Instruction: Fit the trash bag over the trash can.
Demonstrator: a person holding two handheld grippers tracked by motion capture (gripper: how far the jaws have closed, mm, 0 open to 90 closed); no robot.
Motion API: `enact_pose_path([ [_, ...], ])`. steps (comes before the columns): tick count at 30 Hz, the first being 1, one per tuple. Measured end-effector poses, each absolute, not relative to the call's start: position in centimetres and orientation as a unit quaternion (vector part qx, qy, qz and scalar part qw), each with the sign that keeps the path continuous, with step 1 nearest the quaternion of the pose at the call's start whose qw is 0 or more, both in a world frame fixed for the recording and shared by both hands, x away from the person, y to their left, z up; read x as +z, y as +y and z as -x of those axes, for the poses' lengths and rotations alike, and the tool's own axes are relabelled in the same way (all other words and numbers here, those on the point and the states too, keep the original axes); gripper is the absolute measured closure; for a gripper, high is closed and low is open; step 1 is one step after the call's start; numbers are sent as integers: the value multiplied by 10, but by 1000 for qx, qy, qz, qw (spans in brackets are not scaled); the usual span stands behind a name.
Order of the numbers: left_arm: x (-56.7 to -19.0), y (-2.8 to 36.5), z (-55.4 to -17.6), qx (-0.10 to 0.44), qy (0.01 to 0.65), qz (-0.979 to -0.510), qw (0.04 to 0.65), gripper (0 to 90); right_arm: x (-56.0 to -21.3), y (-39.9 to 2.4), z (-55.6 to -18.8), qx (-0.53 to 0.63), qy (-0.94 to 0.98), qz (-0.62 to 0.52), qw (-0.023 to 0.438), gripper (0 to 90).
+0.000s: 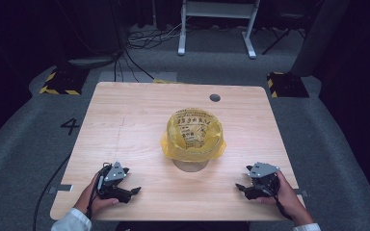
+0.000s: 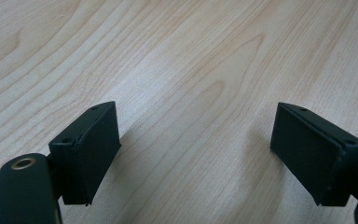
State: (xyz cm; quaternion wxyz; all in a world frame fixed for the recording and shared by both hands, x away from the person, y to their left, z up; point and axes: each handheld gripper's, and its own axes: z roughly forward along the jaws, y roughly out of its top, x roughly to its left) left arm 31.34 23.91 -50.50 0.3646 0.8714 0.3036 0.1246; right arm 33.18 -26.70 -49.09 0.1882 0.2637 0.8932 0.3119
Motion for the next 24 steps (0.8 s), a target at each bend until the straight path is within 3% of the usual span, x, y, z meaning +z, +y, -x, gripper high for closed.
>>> enact_pose_path([
  [10,-505,239,-313,125,304,-871,365,153,-505,-299,-323,380,856,-319,144,178],
  [24,-505,239,-314,125,304,-872,364,152,-505,-336,-309,375,844,-349,157,177],
])
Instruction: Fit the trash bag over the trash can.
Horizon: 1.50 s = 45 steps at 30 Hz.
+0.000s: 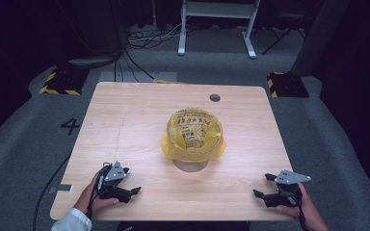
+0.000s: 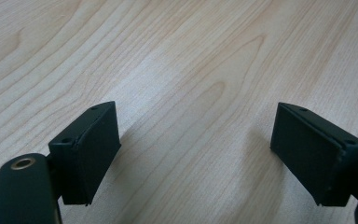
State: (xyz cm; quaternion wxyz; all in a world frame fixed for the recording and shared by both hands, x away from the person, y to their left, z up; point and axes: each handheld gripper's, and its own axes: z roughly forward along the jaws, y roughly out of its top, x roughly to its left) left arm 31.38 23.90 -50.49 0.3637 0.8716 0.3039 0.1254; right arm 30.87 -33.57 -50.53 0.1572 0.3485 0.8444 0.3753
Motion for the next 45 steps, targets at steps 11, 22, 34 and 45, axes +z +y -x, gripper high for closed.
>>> enact_pose_path([
  [11,-505,238,-314,125,308,-870,365,151,-505,-360,-307,369,830,-382,171,178],
  [22,-505,237,-318,125,310,-869,364,148,-506,-377,-303,367,815,-408,184,179],
  [34,-505,236,-320,125,309,-870,364,147,-505,-372,-309,364,808,-424,188,202],
  [45,-505,236,-322,126,309,-870,363,147,-505,-372,-309,364,807,-425,188,202],
])
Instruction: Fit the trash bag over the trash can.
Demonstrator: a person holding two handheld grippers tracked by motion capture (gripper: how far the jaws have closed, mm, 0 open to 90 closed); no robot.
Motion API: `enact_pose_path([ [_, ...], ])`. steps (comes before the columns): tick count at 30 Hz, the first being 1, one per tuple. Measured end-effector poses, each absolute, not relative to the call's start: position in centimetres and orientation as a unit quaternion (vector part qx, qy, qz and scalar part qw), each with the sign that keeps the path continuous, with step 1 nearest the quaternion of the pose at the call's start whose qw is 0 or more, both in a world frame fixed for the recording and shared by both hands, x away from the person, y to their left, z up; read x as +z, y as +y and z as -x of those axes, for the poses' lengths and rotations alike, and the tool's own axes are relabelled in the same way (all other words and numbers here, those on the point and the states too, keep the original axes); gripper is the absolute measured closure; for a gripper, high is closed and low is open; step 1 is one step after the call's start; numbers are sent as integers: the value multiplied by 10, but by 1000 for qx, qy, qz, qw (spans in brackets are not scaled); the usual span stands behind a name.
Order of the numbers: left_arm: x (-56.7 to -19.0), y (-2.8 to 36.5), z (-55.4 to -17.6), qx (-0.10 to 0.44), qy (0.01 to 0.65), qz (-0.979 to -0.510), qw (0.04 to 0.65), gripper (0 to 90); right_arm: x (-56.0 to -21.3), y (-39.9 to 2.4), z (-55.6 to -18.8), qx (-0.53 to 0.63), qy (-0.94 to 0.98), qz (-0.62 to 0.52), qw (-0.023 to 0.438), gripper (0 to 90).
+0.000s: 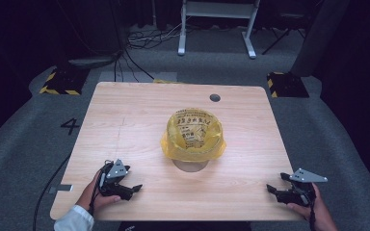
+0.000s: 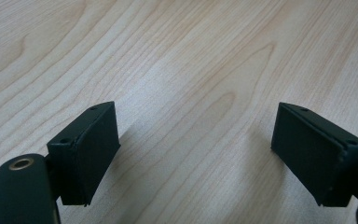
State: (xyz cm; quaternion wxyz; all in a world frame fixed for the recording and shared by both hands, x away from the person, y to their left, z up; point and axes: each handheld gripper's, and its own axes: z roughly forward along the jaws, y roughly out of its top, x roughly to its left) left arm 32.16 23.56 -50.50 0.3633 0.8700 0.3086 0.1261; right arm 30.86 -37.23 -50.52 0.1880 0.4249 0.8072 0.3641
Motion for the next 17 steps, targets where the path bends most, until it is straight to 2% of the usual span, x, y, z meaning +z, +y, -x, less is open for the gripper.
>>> enact_pose_path([
  [17,-505,235,-325,128,310,-869,364,147,-505,-372,-309,364,807,-425,188,202],
])
